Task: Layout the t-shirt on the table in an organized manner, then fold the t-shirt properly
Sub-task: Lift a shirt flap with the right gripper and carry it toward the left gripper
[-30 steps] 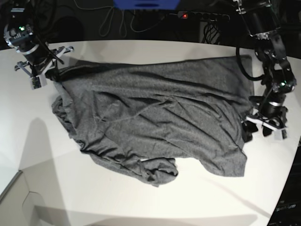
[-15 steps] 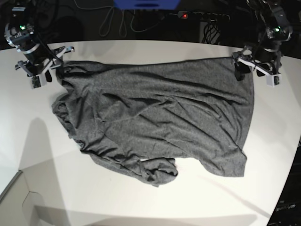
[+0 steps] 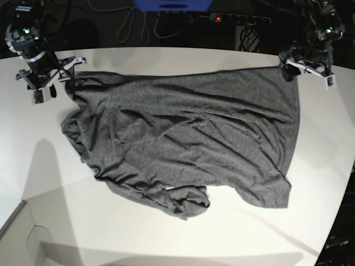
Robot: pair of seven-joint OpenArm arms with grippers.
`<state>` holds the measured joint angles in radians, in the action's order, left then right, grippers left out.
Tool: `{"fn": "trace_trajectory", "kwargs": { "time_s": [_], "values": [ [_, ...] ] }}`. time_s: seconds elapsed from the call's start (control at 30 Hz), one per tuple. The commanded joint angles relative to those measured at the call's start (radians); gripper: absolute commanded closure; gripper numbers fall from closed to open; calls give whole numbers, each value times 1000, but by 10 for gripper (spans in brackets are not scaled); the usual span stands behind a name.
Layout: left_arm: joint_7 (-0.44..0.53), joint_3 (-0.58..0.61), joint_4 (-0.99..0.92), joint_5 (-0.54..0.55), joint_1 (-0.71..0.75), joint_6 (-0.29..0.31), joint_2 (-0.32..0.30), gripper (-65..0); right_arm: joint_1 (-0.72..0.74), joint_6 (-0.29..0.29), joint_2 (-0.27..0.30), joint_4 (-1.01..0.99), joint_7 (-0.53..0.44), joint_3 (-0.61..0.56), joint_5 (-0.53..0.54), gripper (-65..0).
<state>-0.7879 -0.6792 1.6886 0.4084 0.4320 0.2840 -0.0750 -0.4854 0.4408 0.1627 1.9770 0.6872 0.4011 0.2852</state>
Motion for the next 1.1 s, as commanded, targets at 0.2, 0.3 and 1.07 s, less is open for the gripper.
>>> {"fn": "trace_trajectory", "kwargs": {
  "time_s": [0.2, 0.3, 1.07],
  "values": [
    [9, 28, -109, 10, -54, 5, -9, -464, 4, -1, -15, 20, -21, 5, 7, -321],
    [8, 69, -104, 10, -48, 7, -10, -442, 3, -1, -15, 20, -21, -4, 7, -321],
    [-218, 77, 227, 68, -295, -4, -6, 0, -20, 0, 85, 46, -22, -466, 7, -321]
  ]
}}
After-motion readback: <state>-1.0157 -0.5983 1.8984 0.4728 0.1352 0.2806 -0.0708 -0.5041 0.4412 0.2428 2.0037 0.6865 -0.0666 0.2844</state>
